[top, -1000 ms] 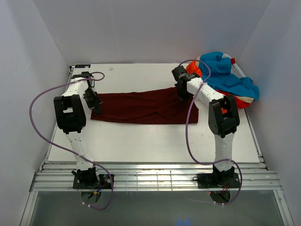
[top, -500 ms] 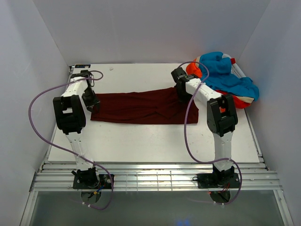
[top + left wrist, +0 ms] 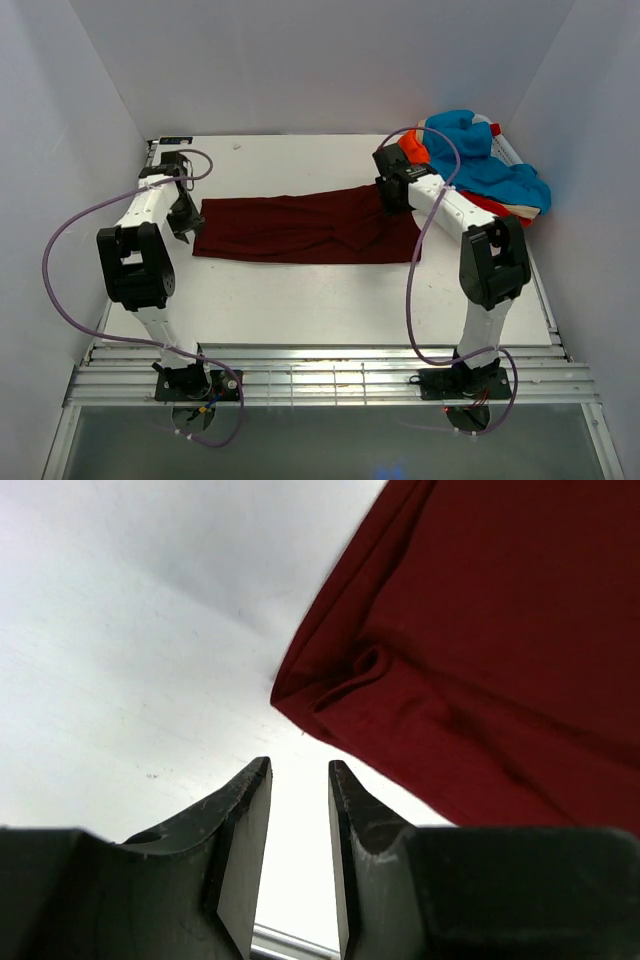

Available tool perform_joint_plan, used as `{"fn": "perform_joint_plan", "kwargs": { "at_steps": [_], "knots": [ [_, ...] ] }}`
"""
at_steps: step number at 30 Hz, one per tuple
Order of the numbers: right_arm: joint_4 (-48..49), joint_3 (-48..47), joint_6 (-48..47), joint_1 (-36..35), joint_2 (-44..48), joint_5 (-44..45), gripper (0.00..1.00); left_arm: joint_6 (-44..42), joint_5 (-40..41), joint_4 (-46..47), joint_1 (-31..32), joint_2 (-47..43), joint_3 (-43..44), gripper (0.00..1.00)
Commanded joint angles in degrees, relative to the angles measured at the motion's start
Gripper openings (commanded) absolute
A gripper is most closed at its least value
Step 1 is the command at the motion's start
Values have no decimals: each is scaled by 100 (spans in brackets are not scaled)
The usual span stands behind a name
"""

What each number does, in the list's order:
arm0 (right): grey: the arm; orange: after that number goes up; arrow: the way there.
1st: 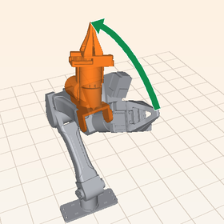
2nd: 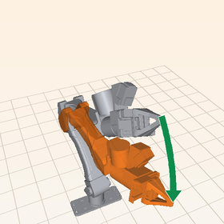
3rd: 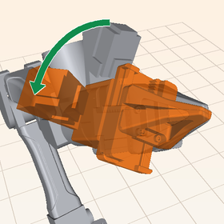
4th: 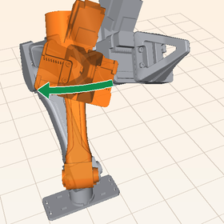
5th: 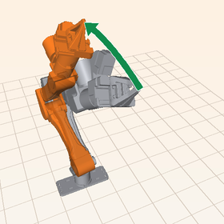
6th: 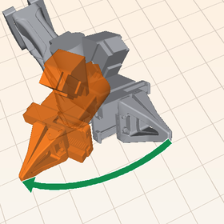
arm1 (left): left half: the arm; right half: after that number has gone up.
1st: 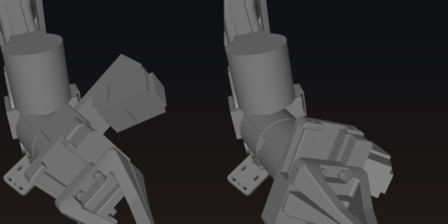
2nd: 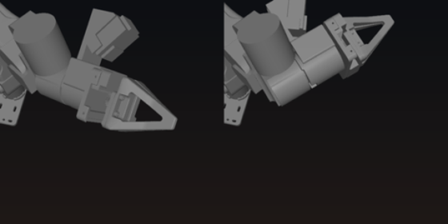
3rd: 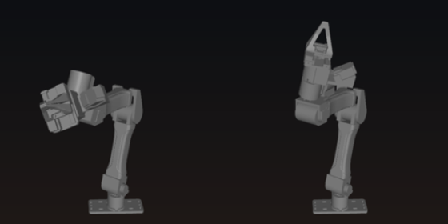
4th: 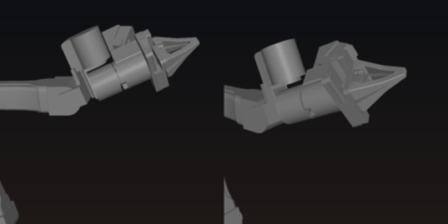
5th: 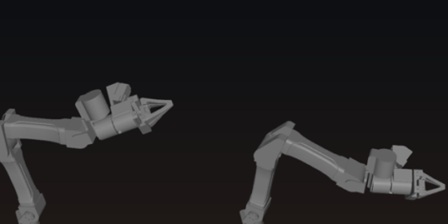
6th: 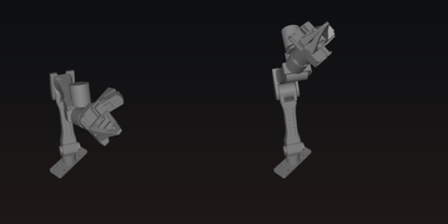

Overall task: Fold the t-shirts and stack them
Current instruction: Fold the tshirt

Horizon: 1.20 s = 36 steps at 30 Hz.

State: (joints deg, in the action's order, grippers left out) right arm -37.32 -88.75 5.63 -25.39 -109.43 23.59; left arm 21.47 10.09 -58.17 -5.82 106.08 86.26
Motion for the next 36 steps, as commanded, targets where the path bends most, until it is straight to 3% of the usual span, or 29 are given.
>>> {"fn": "perform_joint_plan", "kwargs": {
  "at_steps": [1,9,24,36],
  "knots": [
    [322,497,-53,-255,632,-249,49,41,46,-19,2,122,-381,40],
    [744,1308,52,-730,827,-1392,48,50,11,-19,11,395,-294,39],
    [595,842,105,-1065,431,-1498,48,15,-165,236,11,369,84,38],
    [550,789,123,-1135,317,-1489,48,6,-551,438,11,211,-127,37]
  ]
}}
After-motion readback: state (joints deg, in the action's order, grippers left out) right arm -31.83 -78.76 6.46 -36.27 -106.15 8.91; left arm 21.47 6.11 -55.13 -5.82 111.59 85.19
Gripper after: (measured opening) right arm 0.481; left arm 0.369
